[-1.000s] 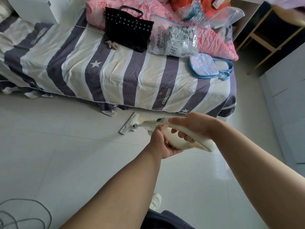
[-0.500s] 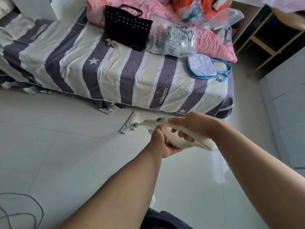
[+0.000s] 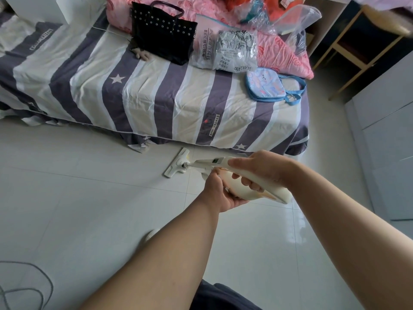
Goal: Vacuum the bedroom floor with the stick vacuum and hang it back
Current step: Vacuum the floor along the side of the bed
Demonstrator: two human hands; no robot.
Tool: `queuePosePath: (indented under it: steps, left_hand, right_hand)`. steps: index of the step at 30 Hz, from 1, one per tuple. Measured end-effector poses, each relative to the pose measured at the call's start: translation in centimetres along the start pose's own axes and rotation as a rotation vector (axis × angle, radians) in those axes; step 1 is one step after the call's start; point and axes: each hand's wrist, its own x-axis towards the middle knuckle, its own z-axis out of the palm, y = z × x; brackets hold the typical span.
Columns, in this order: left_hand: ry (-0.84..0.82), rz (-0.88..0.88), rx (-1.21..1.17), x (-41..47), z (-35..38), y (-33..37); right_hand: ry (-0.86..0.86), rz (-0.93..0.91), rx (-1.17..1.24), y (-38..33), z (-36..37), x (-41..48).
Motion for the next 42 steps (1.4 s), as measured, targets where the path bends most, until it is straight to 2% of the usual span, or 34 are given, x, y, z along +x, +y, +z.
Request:
queuePosePath:
  steps: [21, 33, 42]
  left_hand:
    - [0.011, -0.025, 0.071, 0.3, 1.3, -1.0]
    - [0.035, -0.040, 0.124, 0.2, 1.5, 1.9]
    - [0.069, -0.005, 0.093, 0.0, -0.1, 4.7]
  right_hand:
    - [0.062, 0.031, 0.142, 1.7, 0.0, -0.9]
    - [0.035, 0.068, 0.224, -0.1, -0.8, 0.7]
    - [-0.038, 0.063, 0.375, -2.9, 0.0, 2.5]
